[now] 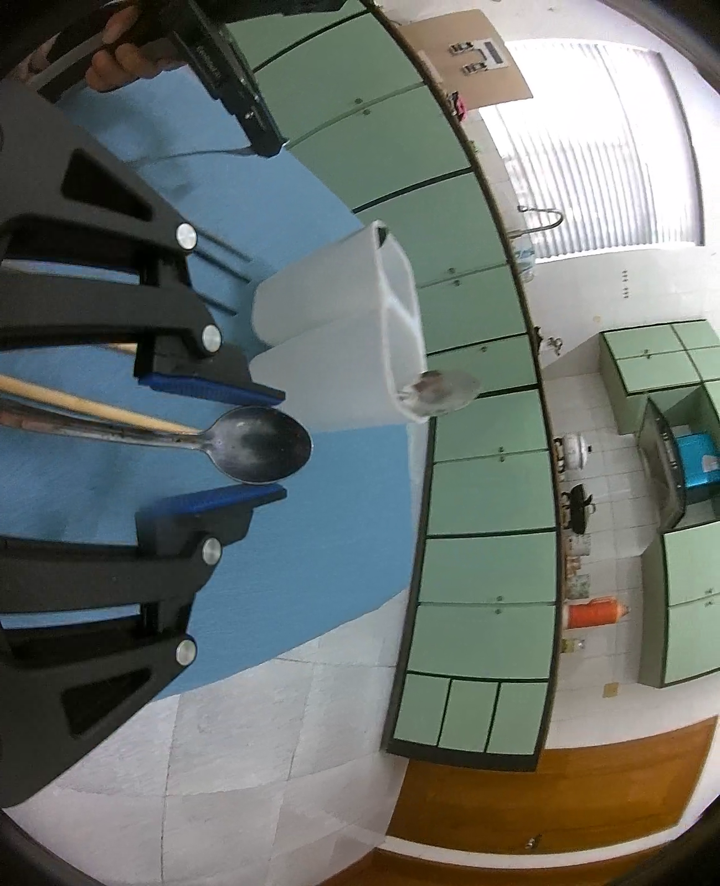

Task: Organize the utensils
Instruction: 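Carry the small spoon with the left tool into the holder while the right tool carries its spoon there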

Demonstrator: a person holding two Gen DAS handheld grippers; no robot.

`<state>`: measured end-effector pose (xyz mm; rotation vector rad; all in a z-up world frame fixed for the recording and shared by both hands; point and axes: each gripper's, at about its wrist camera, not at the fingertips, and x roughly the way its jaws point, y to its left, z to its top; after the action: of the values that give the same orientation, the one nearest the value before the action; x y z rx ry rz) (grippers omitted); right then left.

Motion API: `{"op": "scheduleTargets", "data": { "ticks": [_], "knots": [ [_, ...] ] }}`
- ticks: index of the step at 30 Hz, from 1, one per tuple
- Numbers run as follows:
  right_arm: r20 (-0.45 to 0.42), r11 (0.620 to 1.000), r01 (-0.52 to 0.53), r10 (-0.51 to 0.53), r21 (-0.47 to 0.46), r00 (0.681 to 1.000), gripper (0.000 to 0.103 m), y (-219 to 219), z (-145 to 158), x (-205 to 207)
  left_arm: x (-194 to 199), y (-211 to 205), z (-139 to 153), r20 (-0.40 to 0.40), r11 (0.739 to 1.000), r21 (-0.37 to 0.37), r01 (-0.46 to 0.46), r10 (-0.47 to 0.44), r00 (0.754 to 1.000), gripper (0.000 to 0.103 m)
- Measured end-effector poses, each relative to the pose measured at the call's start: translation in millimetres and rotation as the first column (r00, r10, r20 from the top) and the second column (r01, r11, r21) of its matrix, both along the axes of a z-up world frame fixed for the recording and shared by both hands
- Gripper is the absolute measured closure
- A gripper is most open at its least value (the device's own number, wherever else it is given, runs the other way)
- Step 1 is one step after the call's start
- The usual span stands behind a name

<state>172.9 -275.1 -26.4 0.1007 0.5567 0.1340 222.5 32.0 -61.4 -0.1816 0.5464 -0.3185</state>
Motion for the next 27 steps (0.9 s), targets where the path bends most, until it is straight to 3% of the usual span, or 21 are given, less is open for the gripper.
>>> {"op": "scheduleTargets", "data": {
  "ticks": [17, 27],
  "knots": [
    [0.003, 1.0, -0.019, 0.019, 0.011, 1.0, 0.076, 4.5, 6.6, 7.7, -4.3, -2.9, 5.0, 0.049, 0.999, -0.039, -0.005, 0.007, 0.999, 0.078],
    [0.056, 0.999, -0.045, 0.045, 0.011, 0.997, 0.076, 8.6, 21.8, 7.4, -14.3, 2.0, 35.0, 0.146, 0.997, -0.075, 0.003, 0.008, 0.989, 0.078]
  ]
}}
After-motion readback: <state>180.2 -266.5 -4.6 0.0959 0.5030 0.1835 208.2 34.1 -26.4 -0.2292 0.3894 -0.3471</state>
